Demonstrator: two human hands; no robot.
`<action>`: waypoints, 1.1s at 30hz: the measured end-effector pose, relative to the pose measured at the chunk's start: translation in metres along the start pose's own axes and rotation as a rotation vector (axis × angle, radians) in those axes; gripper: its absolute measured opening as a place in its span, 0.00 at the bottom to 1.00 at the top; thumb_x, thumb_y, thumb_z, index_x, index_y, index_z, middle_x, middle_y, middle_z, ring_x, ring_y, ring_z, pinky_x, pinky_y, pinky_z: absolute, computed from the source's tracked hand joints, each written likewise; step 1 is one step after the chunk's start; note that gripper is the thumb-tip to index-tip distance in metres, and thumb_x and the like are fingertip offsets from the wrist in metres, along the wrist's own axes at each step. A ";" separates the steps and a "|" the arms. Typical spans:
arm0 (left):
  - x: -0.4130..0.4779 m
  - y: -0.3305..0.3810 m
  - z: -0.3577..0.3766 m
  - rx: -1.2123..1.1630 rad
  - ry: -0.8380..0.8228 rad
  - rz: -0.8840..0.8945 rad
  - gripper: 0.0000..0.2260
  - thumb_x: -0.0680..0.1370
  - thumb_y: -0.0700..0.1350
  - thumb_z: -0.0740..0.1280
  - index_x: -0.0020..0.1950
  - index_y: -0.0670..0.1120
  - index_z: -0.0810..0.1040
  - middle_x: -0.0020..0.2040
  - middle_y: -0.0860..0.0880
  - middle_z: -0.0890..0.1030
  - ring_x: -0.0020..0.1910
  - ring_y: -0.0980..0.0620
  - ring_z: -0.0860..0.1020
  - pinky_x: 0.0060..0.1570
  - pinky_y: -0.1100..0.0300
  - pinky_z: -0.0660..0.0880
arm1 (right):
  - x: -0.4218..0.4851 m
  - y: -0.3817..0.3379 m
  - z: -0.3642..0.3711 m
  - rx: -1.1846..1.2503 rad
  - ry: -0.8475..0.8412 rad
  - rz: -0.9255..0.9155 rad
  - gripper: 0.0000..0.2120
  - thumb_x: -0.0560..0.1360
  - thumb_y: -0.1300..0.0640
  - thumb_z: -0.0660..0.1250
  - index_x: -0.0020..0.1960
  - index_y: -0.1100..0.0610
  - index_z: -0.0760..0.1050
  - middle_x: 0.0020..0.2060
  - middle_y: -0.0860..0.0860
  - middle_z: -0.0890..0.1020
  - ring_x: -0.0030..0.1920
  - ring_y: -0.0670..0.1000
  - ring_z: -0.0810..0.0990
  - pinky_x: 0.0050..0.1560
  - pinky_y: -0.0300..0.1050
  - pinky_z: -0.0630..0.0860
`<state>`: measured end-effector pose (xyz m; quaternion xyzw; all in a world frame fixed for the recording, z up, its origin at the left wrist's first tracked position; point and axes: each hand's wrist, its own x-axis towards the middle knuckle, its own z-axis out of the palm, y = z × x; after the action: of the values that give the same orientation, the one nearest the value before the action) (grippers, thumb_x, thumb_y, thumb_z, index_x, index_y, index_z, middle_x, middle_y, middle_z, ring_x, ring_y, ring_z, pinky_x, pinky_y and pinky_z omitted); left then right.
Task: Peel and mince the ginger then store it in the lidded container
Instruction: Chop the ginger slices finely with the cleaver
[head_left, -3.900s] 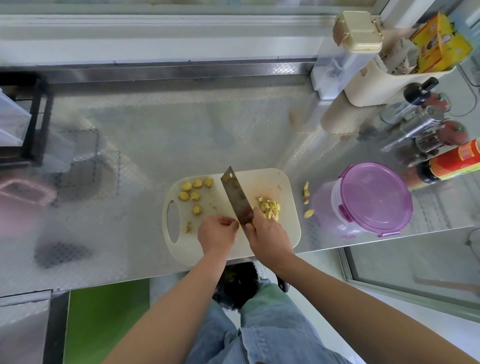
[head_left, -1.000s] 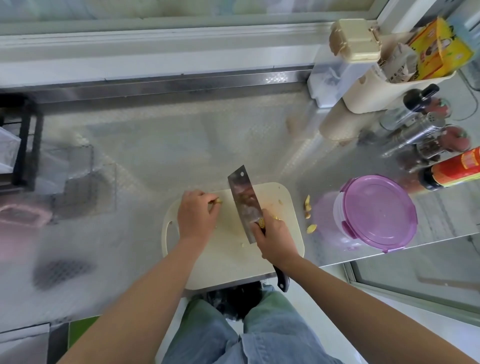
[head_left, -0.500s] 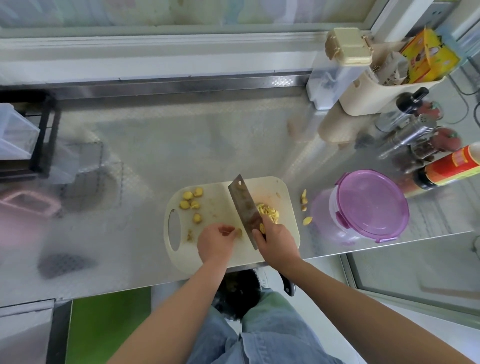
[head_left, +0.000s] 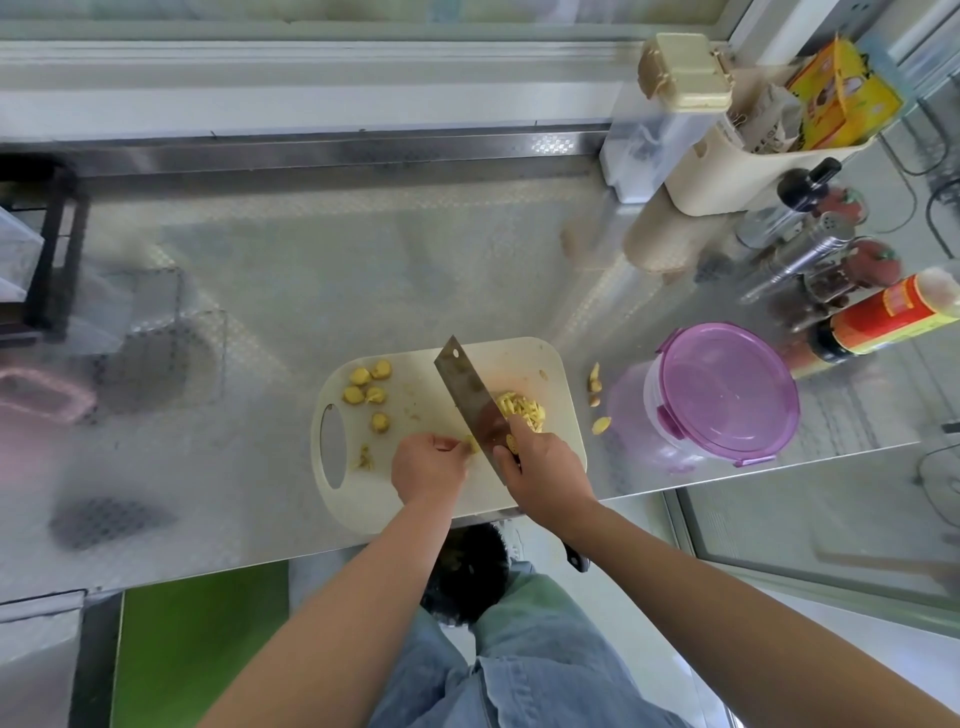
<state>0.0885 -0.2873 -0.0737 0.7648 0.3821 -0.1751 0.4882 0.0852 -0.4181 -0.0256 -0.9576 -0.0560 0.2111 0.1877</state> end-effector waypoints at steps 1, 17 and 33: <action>0.000 0.000 0.000 -0.001 -0.003 0.000 0.07 0.70 0.50 0.75 0.34 0.51 0.81 0.35 0.49 0.84 0.38 0.47 0.83 0.46 0.53 0.80 | 0.000 -0.001 0.000 -0.010 -0.009 -0.002 0.09 0.81 0.52 0.55 0.56 0.58 0.66 0.34 0.53 0.71 0.35 0.57 0.70 0.31 0.46 0.60; 0.006 -0.003 0.003 0.035 -0.012 0.026 0.09 0.70 0.49 0.75 0.31 0.51 0.79 0.35 0.48 0.84 0.39 0.45 0.83 0.44 0.51 0.80 | 0.008 -0.012 0.000 -0.117 -0.065 0.009 0.07 0.82 0.54 0.54 0.56 0.56 0.65 0.35 0.50 0.70 0.35 0.56 0.69 0.37 0.46 0.63; 0.003 0.001 0.000 -0.014 -0.035 -0.008 0.11 0.68 0.43 0.74 0.27 0.48 0.77 0.30 0.47 0.82 0.36 0.43 0.83 0.43 0.50 0.81 | 0.017 -0.011 -0.002 0.028 -0.003 0.015 0.09 0.82 0.54 0.54 0.56 0.58 0.66 0.37 0.54 0.74 0.36 0.57 0.72 0.35 0.46 0.64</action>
<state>0.0916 -0.2860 -0.0748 0.7567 0.3779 -0.1877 0.4994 0.1010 -0.4056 -0.0268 -0.9550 -0.0460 0.2147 0.1993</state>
